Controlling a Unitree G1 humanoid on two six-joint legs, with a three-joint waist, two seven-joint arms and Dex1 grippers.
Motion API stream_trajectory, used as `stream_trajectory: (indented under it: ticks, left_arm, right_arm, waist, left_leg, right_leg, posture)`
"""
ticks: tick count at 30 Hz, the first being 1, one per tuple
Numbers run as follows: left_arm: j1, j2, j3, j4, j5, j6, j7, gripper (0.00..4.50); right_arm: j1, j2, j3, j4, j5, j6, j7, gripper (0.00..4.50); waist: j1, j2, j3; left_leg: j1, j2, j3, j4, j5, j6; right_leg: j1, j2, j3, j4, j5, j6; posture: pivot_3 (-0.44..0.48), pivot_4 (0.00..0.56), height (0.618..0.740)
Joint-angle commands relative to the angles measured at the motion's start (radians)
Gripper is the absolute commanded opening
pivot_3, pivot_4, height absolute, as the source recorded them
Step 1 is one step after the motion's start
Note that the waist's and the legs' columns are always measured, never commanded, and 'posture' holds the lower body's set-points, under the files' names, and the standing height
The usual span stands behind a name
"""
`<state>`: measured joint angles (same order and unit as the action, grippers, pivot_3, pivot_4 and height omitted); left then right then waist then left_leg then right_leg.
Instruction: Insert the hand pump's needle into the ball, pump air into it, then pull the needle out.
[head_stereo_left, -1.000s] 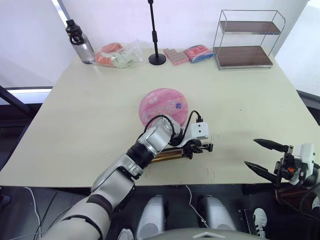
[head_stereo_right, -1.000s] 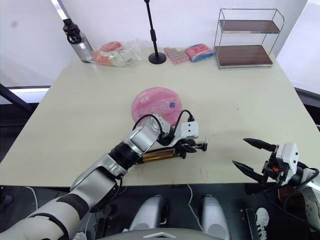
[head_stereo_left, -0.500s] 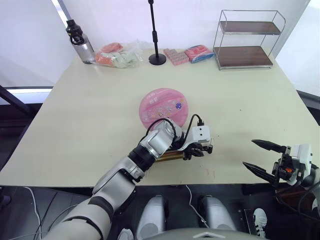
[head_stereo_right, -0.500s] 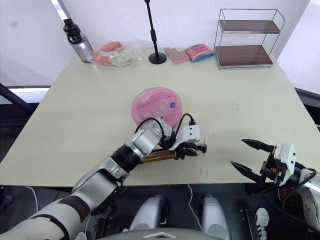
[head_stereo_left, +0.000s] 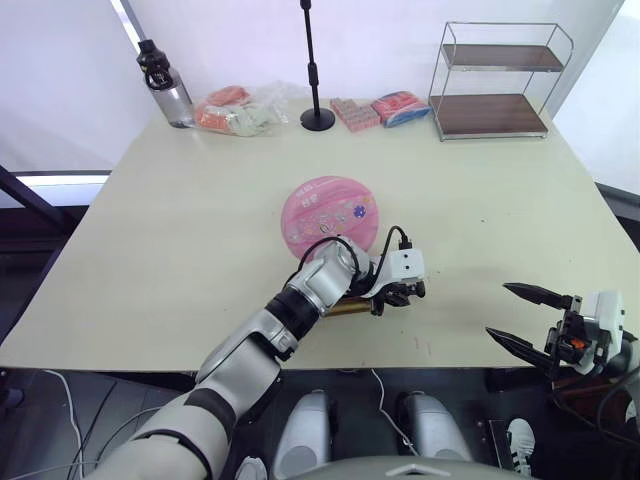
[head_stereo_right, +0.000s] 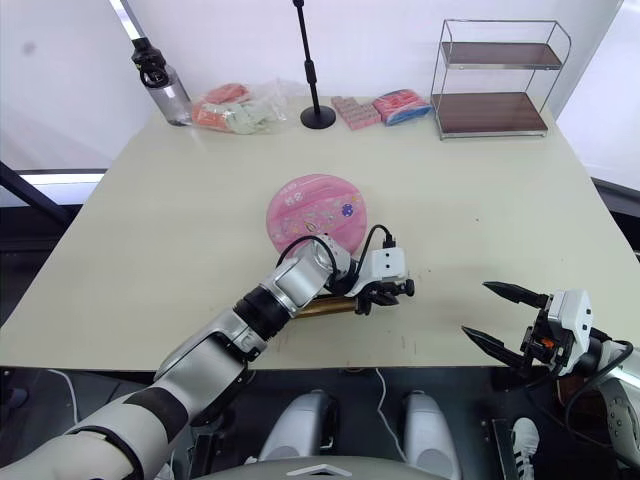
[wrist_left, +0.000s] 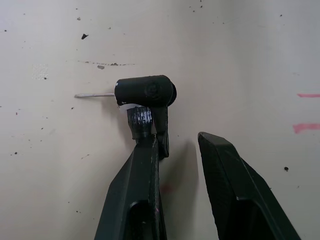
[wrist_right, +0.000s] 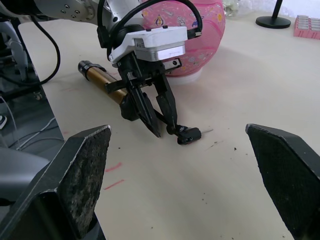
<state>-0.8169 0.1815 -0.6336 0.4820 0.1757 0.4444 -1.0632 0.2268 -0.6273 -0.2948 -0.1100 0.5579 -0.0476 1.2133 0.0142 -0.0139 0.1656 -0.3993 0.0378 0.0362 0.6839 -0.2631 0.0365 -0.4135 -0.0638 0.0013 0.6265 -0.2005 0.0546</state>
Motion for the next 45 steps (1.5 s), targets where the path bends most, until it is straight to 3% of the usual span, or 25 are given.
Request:
stream_trajectory:
  ticks: [1, 4, 7, 15, 24, 31, 35, 45]
  left_arm:
    - [0.004, -0.004, -0.008, 0.032, 0.03, -0.005, 0.019, 1.35]
    - [0.009, -0.007, -0.01, 0.03, 0.031, 0.001, 0.014, 1.35]
    - [0.017, -0.008, -0.012, 0.022, 0.034, 0.005, 0.011, 0.09]
    - [0.022, -0.013, 0.01, -0.015, 0.023, 0.02, 0.013, 0.03]
    - [0.054, -0.054, 0.114, -0.193, -0.06, 0.101, 0.059, 0.03]
    - [0.096, -0.081, 0.174, -0.322, -0.132, 0.164, 0.107, 0.03]
    - [0.116, -0.089, 0.189, -0.371, -0.169, 0.174, 0.127, 0.03]
    - [0.22, -0.105, 0.194, -0.375, -0.201, -0.02, 0.184, 0.03]
  right_arm:
    - [0.0, -0.011, -0.021, -0.03, 0.016, -0.007, -0.002, 4.5]
    - [-0.002, -0.012, -0.02, -0.036, 0.016, -0.003, -0.008, 4.5]
    - [-0.004, -0.015, -0.02, -0.043, 0.016, 0.003, -0.012, 4.5]
    - [-0.009, -0.016, -0.018, -0.039, 0.017, 0.002, -0.013, 4.5]
    - [0.018, 0.014, -0.031, -0.101, 0.058, 0.076, -0.098, 4.5]
    - [0.016, 0.051, -0.044, -0.198, 0.148, 0.221, -0.261, 4.5]
    - [-0.007, 0.065, -0.04, -0.291, 0.253, 0.393, -0.427, 4.5]
    - [-0.145, 0.043, -0.064, -0.389, 0.576, 0.801, -0.881, 4.5]
  waist:
    - [0.0, 0.0, 0.0]
    - [0.0, 0.0, 0.0]
    - [0.0, 0.0, 0.0]
    - [0.0, 0.001, 0.0]
    - [0.001, 0.0, 0.0]
    - [0.0, 0.001, 0.0]
    - [-0.001, 0.001, 0.0]
    - [0.0, 0.001, 0.0]
  left_leg:
    - [0.0, 0.0, 0.0, 0.0, 0.0, 0.0]
    - [0.0, 0.0, 0.0, 0.0, 0.0, 0.0]
    - [0.0, 0.0, 0.0, 0.0, 0.0, 0.0]
    - [0.0, 0.0, -0.001, 0.0, 0.0, 0.0]
    - [-0.002, 0.0, -0.001, 0.0, 0.0, 0.0]
    - [-0.002, 0.0, -0.001, -0.001, 0.0, 0.0]
    - [-0.002, 0.0, -0.001, -0.001, 0.0, 0.0]
    - [-0.003, 0.0, -0.001, -0.001, 0.0, 0.0]
  right_leg:
    - [0.0, 0.0, 0.0, 0.0, 0.0, 0.0]
    - [0.0, 0.0, 0.001, 0.0, 0.0, 0.0]
    - [0.0, 0.0, 0.001, 0.0, 0.0, 0.0]
    - [0.0, 0.001, 0.001, 0.0, 0.0, 0.0]
    - [-0.001, 0.001, 0.001, 0.0, 0.0, 0.0]
    - [-0.002, 0.001, 0.001, 0.0, 0.0, 0.0]
    - [-0.002, 0.001, 0.001, 0.0, 0.0, 0.0]
    - [-0.002, 0.0, 0.002, 0.0, 0.002, -0.003]
  posture:
    - [0.0, 0.15, 0.74]
    - [0.0, 0.15, 0.74]
    - [0.0, 0.15, 0.74]
    - [0.0, 0.15, 0.74]
    - [0.0, 0.15, 0.74]
    - [0.0, 0.15, 0.74]
    - [0.0, 0.15, 0.74]
    - [0.0, 0.15, 0.74]
